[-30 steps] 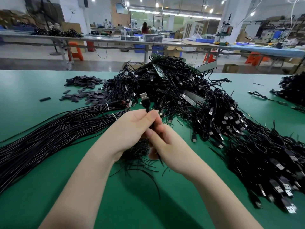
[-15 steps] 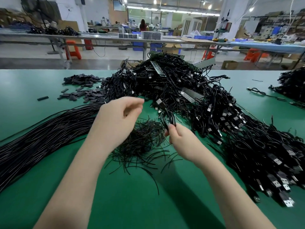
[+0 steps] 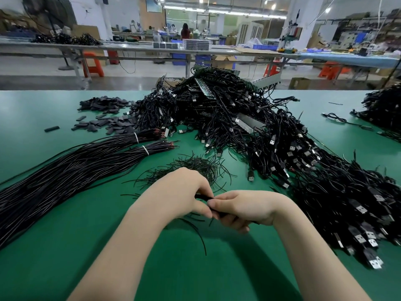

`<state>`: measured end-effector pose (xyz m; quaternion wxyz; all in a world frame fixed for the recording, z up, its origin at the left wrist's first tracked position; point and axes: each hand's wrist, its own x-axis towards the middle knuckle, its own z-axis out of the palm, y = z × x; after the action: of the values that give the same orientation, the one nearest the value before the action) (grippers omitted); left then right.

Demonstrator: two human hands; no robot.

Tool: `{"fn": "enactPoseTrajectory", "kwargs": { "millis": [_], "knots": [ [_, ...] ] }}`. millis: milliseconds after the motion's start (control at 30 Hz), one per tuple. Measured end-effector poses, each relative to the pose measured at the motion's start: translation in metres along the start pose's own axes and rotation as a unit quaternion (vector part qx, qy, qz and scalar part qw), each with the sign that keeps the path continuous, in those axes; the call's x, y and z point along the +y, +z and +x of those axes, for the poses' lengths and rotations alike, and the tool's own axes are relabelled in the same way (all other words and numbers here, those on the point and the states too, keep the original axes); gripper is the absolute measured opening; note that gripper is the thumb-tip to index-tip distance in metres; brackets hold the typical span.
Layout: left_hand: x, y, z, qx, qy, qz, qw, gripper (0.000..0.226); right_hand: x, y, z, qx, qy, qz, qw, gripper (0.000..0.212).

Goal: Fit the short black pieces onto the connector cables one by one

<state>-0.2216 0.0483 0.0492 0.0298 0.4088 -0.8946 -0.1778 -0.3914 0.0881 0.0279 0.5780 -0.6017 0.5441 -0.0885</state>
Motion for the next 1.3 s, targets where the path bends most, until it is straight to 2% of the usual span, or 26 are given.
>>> {"fn": "enactPoseTrajectory", "kwargs": {
  "millis": [167, 300, 367, 433, 500, 567, 600, 633, 700, 767, 900, 967, 1167, 1233, 1300],
  "knots": [
    [0.002, 0.001, 0.002, -0.050, -0.066, 0.061, 0.995, 0.035, 0.001, 0.001, 0.002, 0.007, -0.012, -0.021, 1.000, 0.034],
    [0.006, 0.009, 0.005, -0.060, -0.080, 0.109, 0.989, 0.041, 0.006, 0.000, 0.008, 0.034, -0.017, -0.032, 0.999, 0.035],
    [0.003, 0.006, 0.003, -0.072, -0.084, 0.115, 0.987, 0.041, 0.008, -0.002, 0.011, 0.046, -0.026, 0.000, 0.999, 0.043],
    [-0.008, -0.004, -0.002, -0.064, -0.100, 0.094, 0.988, 0.034, 0.011, -0.009, 0.013, 0.118, -0.050, 0.044, 0.991, 0.063],
    [-0.024, -0.017, -0.010, 0.011, -0.130, 0.049, 0.990, 0.028, 0.014, -0.016, 0.018, 0.234, -0.082, 0.086, 0.965, 0.066],
    [-0.038, -0.029, -0.015, 0.149, -0.164, 0.037, 0.974, 0.033, 0.018, -0.016, 0.029, 0.345, -0.111, 0.095, 0.927, 0.059],
    [-0.043, -0.033, -0.017, 0.228, -0.179, 0.040, 0.956, 0.035, 0.021, -0.013, 0.035, 0.386, -0.123, 0.048, 0.913, 0.056],
    [-0.047, -0.036, -0.019, 0.304, -0.190, 0.034, 0.933, 0.037, 0.025, -0.010, 0.041, 0.405, -0.130, -0.035, 0.904, 0.054],
    [-0.049, -0.040, -0.021, 0.416, -0.203, 0.001, 0.887, 0.036, 0.033, 0.002, 0.055, 0.365, -0.119, -0.234, 0.893, 0.055],
    [-0.048, -0.040, -0.021, 0.457, -0.195, -0.063, 0.866, 0.032, 0.037, 0.015, 0.065, 0.320, -0.095, -0.370, 0.867, 0.049],
    [-0.040, -0.039, -0.018, 0.428, -0.142, -0.236, 0.861, 0.035, 0.038, 0.020, 0.070, 0.370, -0.103, -0.452, 0.805, 0.034],
    [-0.038, -0.037, -0.017, 0.410, -0.126, -0.268, 0.863, 0.036, 0.036, 0.020, 0.068, 0.389, -0.113, -0.460, 0.790, 0.031],
    [-0.034, -0.031, -0.014, 0.382, -0.123, -0.252, 0.881, 0.035, 0.033, 0.020, 0.067, 0.386, -0.115, -0.440, 0.803, 0.030],
    [-0.033, -0.030, -0.014, 0.381, -0.122, -0.256, 0.880, 0.035, 0.032, 0.020, 0.066, 0.401, -0.104, -0.399, 0.818, 0.032],
    [-0.033, -0.030, -0.014, 0.376, -0.124, -0.246, 0.885, 0.035, 0.033, 0.020, 0.065, 0.429, -0.070, -0.383, 0.815, 0.033]
  ]
}}
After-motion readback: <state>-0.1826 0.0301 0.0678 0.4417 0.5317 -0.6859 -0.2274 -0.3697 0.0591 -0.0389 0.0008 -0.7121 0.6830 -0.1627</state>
